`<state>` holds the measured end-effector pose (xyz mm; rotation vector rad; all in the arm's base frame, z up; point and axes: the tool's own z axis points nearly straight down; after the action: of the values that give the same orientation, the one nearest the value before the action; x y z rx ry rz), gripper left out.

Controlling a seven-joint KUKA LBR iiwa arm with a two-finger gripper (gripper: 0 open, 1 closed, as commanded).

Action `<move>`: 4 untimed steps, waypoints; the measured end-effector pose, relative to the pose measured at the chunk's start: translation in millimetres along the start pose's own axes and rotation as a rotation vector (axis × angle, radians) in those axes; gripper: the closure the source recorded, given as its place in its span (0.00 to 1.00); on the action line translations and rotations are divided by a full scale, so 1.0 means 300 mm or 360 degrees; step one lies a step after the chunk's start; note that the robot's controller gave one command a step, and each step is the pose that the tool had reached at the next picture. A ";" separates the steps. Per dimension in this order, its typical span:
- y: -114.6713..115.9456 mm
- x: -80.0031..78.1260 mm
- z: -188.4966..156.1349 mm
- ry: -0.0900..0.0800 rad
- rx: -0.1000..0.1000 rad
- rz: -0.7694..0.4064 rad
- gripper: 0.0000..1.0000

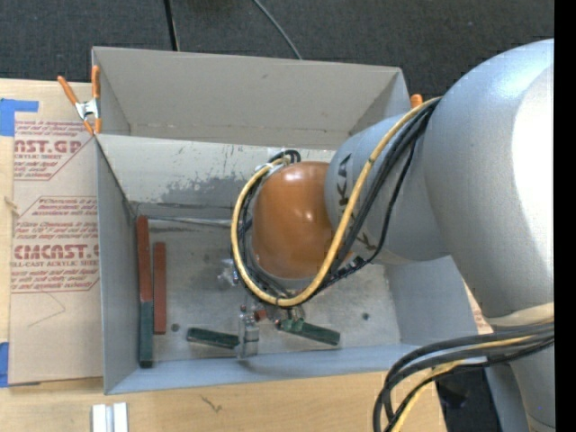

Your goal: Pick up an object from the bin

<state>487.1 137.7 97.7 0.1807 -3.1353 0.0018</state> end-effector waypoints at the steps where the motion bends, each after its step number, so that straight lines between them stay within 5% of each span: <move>1: 0.103 0.007 0.093 -0.0001 -0.0004 -0.0068 1.00; 2: 0.103 0.007 0.093 -0.0001 -0.0005 -0.0068 1.00; 3: 0.101 -0.046 -0.230 -0.0004 -0.0003 -0.0078 1.00; 4: 0.101 -0.046 -0.230 -0.0003 -0.0004 -0.0077 1.00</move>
Offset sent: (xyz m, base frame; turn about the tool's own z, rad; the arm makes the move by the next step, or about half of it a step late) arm 0.0000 0.0000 0.0000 0.0000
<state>497.5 169.3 166.5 0.2570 -3.1319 -0.0020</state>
